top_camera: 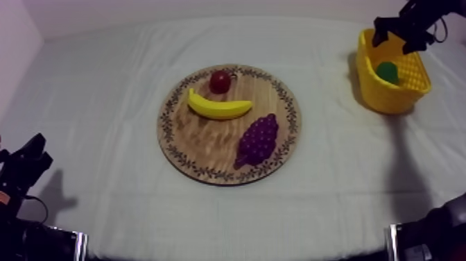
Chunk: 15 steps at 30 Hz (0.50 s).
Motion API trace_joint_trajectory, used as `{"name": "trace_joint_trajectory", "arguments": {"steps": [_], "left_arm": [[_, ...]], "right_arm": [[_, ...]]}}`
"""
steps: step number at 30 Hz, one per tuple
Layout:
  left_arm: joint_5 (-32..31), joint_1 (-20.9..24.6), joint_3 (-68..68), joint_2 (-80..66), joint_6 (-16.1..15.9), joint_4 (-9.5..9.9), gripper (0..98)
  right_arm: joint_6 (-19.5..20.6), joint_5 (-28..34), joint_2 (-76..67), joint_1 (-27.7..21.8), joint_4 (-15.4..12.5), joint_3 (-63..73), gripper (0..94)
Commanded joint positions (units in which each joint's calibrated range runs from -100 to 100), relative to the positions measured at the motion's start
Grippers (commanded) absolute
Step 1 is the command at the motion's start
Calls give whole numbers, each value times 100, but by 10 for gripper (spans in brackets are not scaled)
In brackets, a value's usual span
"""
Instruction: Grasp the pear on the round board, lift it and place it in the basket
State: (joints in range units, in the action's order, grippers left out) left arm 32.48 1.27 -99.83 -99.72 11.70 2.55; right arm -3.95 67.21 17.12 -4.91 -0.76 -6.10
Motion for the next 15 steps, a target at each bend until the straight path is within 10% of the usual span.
{"name": "trace_joint_trajectory", "arguments": {"steps": [1,9,15], "left_arm": [[1,0,5,-2,0,1,1],[1,0,5,-2,0,1,1],[1,0,5,-2,0,1,1]], "right_arm": [[-15,19,-252,-2,-5,-93,797],[-222,-715,-2209,247,-164,-1478,531],[-391,-1884,-4079,633,-274,-3494,147]]}}
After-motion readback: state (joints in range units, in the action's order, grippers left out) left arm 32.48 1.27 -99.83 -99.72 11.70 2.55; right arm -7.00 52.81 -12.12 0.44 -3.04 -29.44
